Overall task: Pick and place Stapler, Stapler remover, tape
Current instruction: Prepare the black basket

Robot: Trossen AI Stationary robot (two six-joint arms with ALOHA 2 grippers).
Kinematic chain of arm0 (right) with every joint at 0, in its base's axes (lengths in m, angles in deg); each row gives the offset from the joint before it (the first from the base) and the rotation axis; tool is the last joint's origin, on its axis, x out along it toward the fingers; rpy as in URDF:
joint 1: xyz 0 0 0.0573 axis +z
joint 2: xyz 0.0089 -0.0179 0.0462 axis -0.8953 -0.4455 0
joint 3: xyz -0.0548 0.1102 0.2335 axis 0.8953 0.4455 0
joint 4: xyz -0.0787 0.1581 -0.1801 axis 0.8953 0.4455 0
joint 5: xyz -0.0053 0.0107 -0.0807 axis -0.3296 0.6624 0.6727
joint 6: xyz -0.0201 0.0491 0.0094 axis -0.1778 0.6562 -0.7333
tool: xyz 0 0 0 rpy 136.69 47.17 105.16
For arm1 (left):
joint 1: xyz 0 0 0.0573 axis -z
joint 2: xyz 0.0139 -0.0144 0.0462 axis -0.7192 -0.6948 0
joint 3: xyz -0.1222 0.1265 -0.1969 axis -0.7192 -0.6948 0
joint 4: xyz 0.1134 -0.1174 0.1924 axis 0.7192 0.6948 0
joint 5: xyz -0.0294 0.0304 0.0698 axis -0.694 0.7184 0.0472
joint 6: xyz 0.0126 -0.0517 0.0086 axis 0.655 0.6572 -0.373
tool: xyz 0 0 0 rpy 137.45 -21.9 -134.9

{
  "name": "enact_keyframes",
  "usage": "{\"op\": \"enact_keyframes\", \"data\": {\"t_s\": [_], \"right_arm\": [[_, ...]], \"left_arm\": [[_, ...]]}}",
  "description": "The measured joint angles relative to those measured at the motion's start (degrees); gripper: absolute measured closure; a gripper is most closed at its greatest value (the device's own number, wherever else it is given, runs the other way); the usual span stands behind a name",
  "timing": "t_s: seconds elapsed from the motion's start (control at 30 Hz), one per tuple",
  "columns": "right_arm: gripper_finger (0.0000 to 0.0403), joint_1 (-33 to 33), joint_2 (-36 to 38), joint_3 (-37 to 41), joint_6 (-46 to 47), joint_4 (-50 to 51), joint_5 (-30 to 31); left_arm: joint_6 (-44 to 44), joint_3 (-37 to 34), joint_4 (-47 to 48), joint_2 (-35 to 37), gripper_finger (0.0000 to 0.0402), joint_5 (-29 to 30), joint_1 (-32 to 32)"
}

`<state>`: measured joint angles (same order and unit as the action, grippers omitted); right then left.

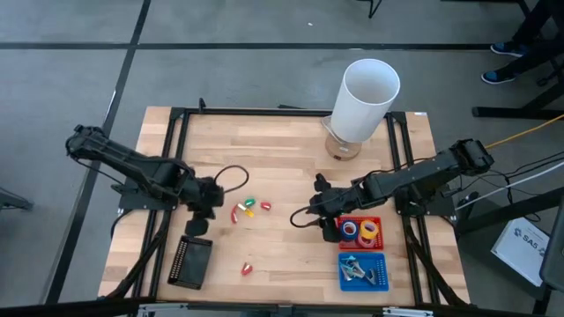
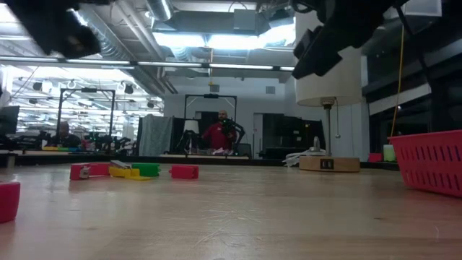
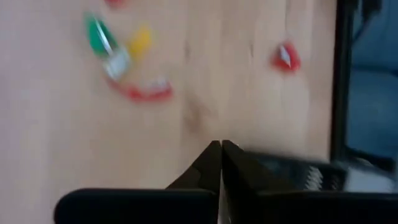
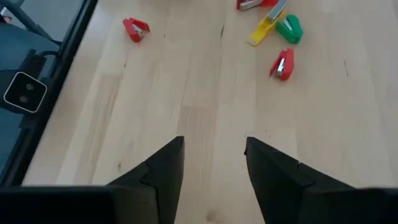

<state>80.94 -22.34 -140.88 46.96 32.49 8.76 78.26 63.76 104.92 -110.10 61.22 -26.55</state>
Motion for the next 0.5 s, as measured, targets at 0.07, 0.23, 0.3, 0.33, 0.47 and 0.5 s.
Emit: {"op": "enact_keyframes", "data": {"t_s": [0.07, 0.23, 0.3, 0.33, 0.47, 0.5], "right_arm": [[0.0231, -0.01, 0.00, -0.01, -0.49, -0.11, 0.00], [0.0231, 0.01, 0.00, -0.01, -0.65, -0.11, -0.02], [0.0231, 0.01, 0.00, -0.01, -0.68, -0.09, -0.02], [0.0231, 0.01, 0.00, -0.01, -0.83, -0.09, -0.02], [0.0231, -0.06, 0.00, 0.01, -2.64, -0.09, -0.02], [0.0231, -0.17, 0.00, 0.00, -3.36, -0.09, -0.04]], "left_arm": [[3.23, -0.07, 2.30, -1.02, 0.0398, -2.94, 1.26], [9.91, -0.07, 2.46, -4.39, 0.0399, -8.50, 5.66], [12.16, -0.07, 2.38, -6.25, 0.0400, -10.10, 7.81], [13.23, -0.07, 2.38, -7.26, 0.0400, -11.36, 8.87], [17.33, -0.07, 1.39, -11.37, 0.0400, -14.49, 13.64], [17.91, -0.07, 0.73, -12.40, 0.0400, -14.67, 14.79]]}}
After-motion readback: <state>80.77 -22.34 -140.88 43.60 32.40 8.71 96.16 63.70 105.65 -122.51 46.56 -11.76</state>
